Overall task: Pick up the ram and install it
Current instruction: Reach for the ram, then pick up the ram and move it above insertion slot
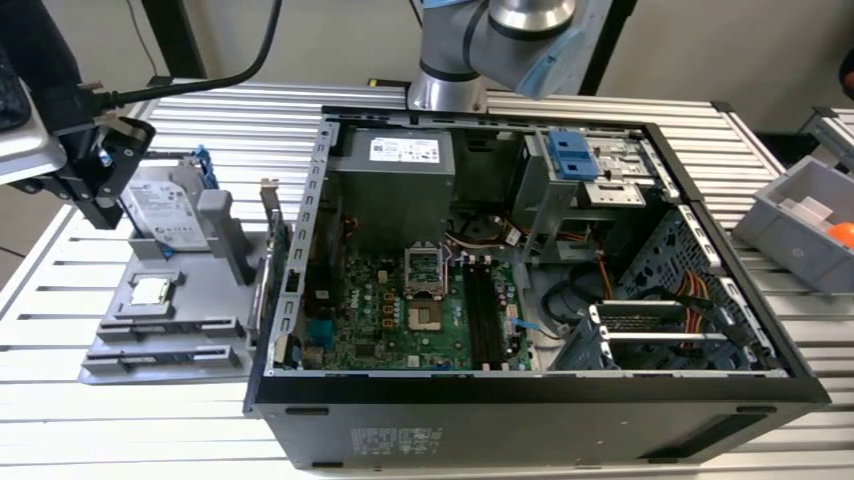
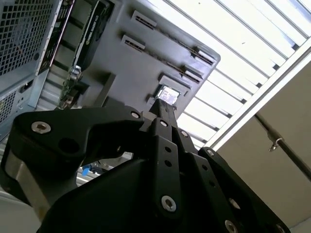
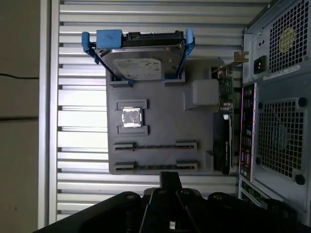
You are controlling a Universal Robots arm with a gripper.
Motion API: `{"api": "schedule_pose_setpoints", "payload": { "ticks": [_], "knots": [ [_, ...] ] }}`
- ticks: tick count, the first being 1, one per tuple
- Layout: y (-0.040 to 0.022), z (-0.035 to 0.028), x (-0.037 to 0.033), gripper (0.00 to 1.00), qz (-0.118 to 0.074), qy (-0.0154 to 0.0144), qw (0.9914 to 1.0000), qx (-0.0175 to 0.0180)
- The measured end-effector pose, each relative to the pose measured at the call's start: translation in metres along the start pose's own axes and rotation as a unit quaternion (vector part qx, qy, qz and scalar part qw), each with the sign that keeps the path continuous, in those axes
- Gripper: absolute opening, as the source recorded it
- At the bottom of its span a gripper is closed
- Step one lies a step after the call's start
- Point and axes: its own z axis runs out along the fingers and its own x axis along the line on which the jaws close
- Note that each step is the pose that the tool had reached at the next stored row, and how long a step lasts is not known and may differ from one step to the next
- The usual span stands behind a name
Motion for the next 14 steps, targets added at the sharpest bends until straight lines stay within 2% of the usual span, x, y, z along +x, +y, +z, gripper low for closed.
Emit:
{"api": "schedule_pose_setpoints", "payload": {
  "ticks": [14],
  "knots": [
    [0.0000, -0.0001, 0.0001, 0.00, 0.000, 0.0000, 1.00000, 0.0000]
  ]
}}
